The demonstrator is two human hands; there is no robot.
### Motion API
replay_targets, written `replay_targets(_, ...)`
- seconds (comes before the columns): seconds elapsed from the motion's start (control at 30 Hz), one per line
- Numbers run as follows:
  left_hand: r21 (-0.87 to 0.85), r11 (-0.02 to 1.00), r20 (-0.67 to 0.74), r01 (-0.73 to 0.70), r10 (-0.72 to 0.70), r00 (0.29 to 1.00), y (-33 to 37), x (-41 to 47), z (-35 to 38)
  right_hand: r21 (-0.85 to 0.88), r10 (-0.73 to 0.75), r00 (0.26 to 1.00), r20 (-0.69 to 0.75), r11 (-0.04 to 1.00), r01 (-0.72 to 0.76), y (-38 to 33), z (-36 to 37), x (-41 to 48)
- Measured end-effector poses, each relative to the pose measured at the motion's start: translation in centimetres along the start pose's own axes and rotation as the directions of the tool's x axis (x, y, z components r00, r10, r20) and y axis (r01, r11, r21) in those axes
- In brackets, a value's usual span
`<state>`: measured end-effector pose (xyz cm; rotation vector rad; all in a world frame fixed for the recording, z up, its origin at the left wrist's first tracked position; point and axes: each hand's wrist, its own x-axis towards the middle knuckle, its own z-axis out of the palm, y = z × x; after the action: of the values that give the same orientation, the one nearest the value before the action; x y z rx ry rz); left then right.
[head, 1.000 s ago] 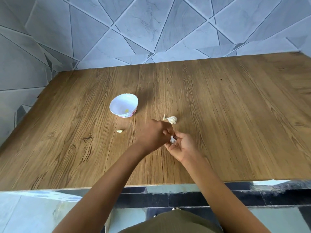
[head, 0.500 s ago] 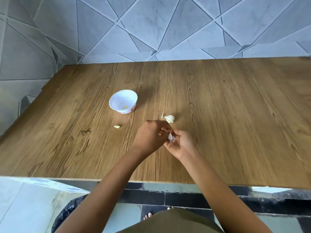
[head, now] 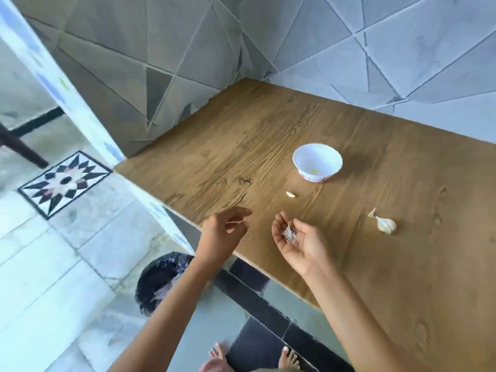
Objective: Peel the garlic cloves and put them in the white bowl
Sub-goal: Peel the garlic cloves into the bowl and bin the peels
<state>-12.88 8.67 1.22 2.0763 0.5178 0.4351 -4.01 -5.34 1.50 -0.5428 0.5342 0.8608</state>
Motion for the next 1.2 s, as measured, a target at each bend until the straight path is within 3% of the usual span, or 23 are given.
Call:
replay_targets(0.17,-0.019,0.98,-0.187,0.199,-0.199,0.962,-5.3,-2.9,-7.3,-0.166,0.197,0.98,0.034,0.968,-0.189,7.9,4.3,2.7)
replay_targets(0.3,-0.075,0.939,-0.321,0.334,-0.34,0.884,-10.1,-5.3,-13.5,-0.273,0.33,0.943,0.033,0.911,-0.309,16.0,6.9,5.9)
replay_targets(0.47,-0.101,0.882,-0.385,0.459,-0.461,0.8,-18.1,-8.0,-21.3,-0.393,0.447,0.894,-0.018,0.819,-0.417,28.0,8.4,11.8)
replay_targets(0.63,-0.169,0.787,-0.357,0.594,-0.611,0.707,-29.4,-8.1,-25.5,-0.49,0.419,0.892,-0.167,0.75,-0.444,38.7,7.4,21.1)
replay_targets(0.83,-0.165,0.707,-0.279,0.688,-0.702,0.655,-46.6,-5.4,-23.3,-0.685,0.295,0.88,-0.373,0.551,-0.476,48.1,1.4,35.2)
replay_targets(0.97,-0.2,0.636,-0.222,0.745,-0.77,0.598,-59.6,-5.3,-18.2,-0.727,0.216,0.854,-0.473,0.452,-0.517,53.1,-5.5,44.9)
replay_targets(1.1,-0.187,0.594,-0.21,0.782,-0.802,0.559,-70.8,-6.4,-13.1,-0.752,0.224,0.831,-0.508,0.354,-0.555,57.3,-12.1,52.3)
replay_targets(1.2,-0.191,0.568,-0.179,0.801,-0.822,0.54,-75.4,-7.3,-9.3,-0.726,0.267,0.787,-0.557,0.304,-0.617,58.0,-15.8,55.2)
